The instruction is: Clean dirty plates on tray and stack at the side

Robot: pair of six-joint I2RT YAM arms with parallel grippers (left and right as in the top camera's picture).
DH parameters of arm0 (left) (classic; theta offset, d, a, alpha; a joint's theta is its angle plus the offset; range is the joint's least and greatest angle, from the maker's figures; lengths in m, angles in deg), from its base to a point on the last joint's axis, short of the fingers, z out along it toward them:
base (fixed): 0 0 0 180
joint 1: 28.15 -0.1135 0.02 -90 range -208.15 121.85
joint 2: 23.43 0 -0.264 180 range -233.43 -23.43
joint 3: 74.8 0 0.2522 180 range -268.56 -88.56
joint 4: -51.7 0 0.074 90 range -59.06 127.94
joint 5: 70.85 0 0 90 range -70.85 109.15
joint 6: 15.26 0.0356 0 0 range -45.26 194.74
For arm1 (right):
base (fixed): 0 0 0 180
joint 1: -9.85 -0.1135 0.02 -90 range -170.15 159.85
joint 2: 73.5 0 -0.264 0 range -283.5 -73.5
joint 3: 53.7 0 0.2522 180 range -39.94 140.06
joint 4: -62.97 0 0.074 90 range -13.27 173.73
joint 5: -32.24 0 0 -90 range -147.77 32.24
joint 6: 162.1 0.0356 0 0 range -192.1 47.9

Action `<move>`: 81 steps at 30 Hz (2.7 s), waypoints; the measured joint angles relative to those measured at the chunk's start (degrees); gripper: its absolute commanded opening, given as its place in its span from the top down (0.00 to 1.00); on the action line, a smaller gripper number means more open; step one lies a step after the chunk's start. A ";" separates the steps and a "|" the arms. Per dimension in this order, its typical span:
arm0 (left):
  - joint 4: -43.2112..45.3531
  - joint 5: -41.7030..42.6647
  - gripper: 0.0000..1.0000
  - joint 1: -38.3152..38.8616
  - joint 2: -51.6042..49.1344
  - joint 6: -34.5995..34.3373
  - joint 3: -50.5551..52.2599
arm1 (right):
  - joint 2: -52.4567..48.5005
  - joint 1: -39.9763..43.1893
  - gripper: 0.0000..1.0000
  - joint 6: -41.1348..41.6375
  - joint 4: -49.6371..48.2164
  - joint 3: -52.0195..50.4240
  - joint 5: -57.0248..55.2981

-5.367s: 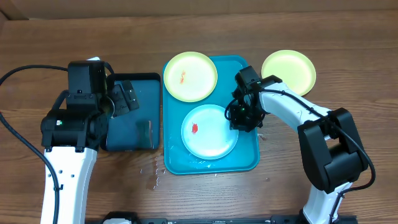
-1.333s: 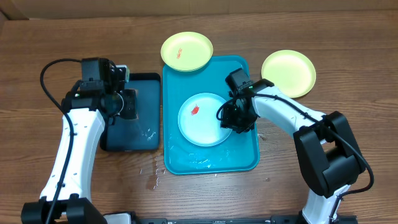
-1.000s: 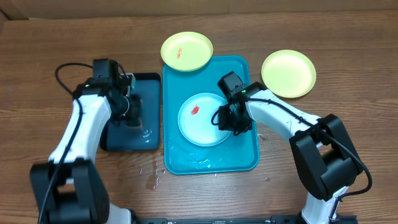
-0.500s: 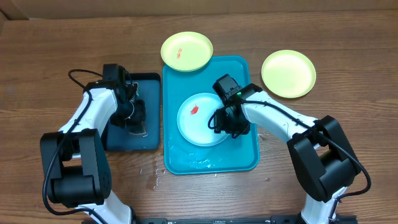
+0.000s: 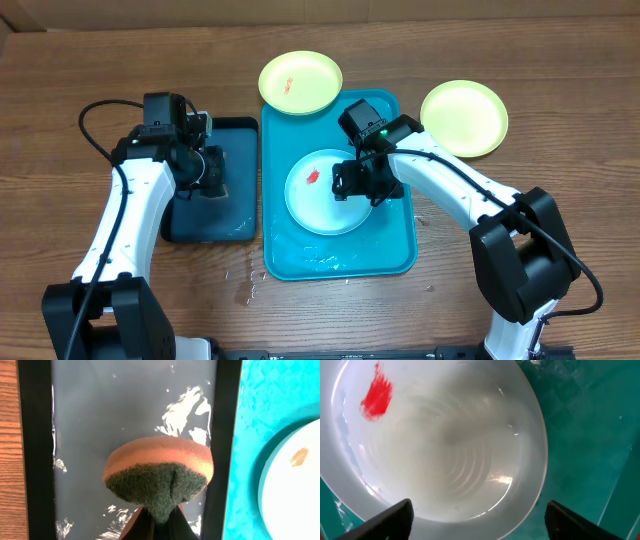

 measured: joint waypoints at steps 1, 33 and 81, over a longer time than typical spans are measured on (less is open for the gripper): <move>-0.09 0.00 0.96 0.00 0.00 0.00 0.00 | 0.02 -0.02 0.11 -0.15 -0.59 0.00 -0.11; 7.52 -1.60 0.48 0.00 -5.51 -1.86 8.87 | 0.00 0.00 0.23 -1.22 -1.77 -1.99 -1.60; 9.03 1.70 0.96 0.00 -2.29 -2.58 13.68 | 0.00 0.00 0.63 -1.22 -1.99 -3.34 -1.62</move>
